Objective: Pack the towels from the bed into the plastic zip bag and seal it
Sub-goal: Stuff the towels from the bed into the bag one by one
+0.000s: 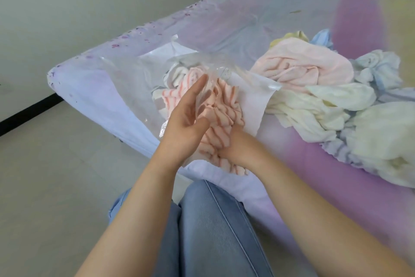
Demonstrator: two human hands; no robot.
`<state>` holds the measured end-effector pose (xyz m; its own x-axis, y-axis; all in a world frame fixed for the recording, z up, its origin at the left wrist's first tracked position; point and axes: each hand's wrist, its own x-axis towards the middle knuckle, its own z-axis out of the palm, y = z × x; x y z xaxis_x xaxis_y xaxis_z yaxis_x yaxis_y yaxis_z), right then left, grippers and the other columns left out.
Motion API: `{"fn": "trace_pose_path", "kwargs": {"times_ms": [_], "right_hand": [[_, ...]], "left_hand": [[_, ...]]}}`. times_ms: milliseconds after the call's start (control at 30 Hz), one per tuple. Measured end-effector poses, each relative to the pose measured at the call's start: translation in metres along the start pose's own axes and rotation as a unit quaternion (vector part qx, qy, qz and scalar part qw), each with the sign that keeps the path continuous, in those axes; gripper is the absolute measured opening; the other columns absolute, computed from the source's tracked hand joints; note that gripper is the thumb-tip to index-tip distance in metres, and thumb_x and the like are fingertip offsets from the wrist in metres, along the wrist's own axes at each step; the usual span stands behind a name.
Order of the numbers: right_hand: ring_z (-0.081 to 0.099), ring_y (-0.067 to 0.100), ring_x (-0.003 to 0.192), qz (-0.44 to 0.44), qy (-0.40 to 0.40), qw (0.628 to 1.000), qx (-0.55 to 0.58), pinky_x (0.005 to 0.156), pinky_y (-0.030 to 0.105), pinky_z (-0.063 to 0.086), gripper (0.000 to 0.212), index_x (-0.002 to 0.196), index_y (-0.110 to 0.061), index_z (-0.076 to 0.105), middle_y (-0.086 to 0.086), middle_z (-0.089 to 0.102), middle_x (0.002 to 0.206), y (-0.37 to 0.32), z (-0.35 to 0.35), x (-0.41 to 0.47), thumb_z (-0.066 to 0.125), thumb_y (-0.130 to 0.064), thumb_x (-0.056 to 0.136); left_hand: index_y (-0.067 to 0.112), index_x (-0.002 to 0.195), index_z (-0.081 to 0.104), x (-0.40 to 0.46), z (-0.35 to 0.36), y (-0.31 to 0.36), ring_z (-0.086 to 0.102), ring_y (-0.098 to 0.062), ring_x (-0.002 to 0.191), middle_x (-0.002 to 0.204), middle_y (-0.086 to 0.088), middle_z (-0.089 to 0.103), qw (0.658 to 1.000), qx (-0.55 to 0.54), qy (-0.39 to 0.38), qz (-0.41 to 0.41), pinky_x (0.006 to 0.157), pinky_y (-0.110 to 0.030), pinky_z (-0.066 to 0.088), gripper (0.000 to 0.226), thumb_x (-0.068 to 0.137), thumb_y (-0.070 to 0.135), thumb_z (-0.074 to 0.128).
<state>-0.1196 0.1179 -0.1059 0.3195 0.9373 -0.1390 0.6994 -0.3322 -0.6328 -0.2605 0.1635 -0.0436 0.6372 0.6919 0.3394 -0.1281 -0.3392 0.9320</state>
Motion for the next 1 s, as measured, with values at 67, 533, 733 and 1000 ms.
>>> {"fn": "trace_pose_path", "kwargs": {"times_ms": [67, 533, 733, 1000], "right_hand": [[0.056, 0.018, 0.1, 0.012, 0.031, 0.999, -0.011, 0.085, 0.037, 0.049, 0.034, 0.117, -0.027, 0.052, -0.003, 0.059, 0.106, -0.009, 0.004, 0.026, 0.046, -0.029, 0.084], [0.058, 0.005, 0.09, -0.105, 0.088, 0.975, 0.177, 0.079, 0.028, 0.047, 0.038, 0.121, -0.042, 0.041, -0.026, 0.051, 0.1, -0.002, -0.004, 0.007, 0.051, -0.027, 0.088], [0.061, 0.006, 0.092, -0.026, 0.327, 0.929, 0.171, 0.078, 0.023, 0.046, 0.022, 0.098, -0.035, 0.063, -0.019, 0.067, 0.096, 0.051, -0.044, -0.028, 0.053, -0.018, 0.089], [0.042, 0.038, 0.123, 0.242, 0.234, 0.924, -0.182, 0.098, 0.048, 0.038, 0.066, 0.141, -0.017, 0.031, 0.016, 0.046, 0.136, 0.12, -0.094, 0.003, 0.061, -0.037, 0.085]], "left_hand": [[0.031, 0.143, 0.036, 0.0, 0.0, 0.0, 0.036, -0.01, 0.142, 0.153, 0.013, 0.036, 0.999, -0.043, 0.01, -0.005, 0.117, -0.035, 0.03, 0.082, 0.073, -0.012, 0.036], [0.023, 0.137, 0.046, 0.004, 0.004, 0.0, 0.048, -0.01, 0.133, 0.139, 0.016, 0.053, 0.986, -0.16, 0.029, -0.04, 0.104, -0.024, 0.042, 0.065, 0.078, -0.004, 0.045], [0.033, 0.137, 0.044, 0.003, 0.022, -0.002, 0.047, 0.001, 0.131, 0.146, 0.017, 0.047, 0.994, -0.103, 0.01, -0.036, 0.104, -0.022, 0.04, 0.069, 0.072, 0.023, 0.063], [0.024, 0.142, 0.042, 0.002, 0.024, 0.006, 0.045, 0.011, 0.127, 0.148, 0.011, 0.044, 0.994, -0.103, 0.019, -0.024, 0.098, -0.012, 0.039, 0.065, 0.08, 0.011, 0.058]]}}
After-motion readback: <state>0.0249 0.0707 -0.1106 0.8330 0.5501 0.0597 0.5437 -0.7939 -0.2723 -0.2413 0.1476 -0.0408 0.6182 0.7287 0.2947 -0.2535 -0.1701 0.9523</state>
